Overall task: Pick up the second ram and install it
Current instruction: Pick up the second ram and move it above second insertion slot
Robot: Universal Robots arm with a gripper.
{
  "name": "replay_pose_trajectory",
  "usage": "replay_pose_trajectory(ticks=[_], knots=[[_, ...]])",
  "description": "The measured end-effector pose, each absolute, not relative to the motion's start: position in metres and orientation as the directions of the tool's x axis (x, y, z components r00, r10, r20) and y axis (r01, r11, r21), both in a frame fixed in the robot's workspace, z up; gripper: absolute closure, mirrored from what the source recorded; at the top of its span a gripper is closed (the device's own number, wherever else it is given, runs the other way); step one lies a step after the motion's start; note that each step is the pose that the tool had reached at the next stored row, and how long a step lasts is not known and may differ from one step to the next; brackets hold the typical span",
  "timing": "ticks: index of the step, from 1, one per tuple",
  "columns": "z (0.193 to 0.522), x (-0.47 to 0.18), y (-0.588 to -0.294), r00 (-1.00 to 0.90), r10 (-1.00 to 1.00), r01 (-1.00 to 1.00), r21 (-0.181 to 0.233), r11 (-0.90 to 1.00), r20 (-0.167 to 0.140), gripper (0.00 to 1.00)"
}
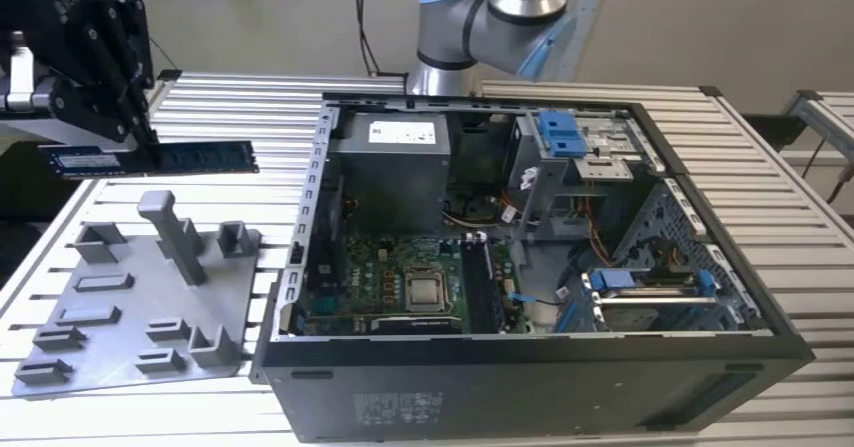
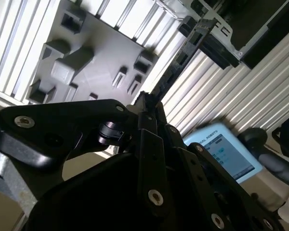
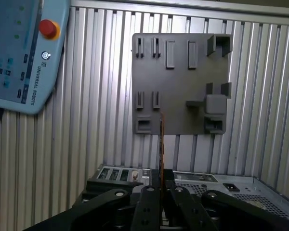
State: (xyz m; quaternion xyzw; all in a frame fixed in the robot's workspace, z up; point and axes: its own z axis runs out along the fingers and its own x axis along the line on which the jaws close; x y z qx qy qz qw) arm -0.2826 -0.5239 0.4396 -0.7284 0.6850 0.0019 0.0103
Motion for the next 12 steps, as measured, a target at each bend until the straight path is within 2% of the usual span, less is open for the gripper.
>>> replay_pose_trajectory(ticks=[12], knots=[[0.439,-0.255,-0.524,0.061,-0.998,-0.998,-0.012,-0.061,-0.017,0.86]])
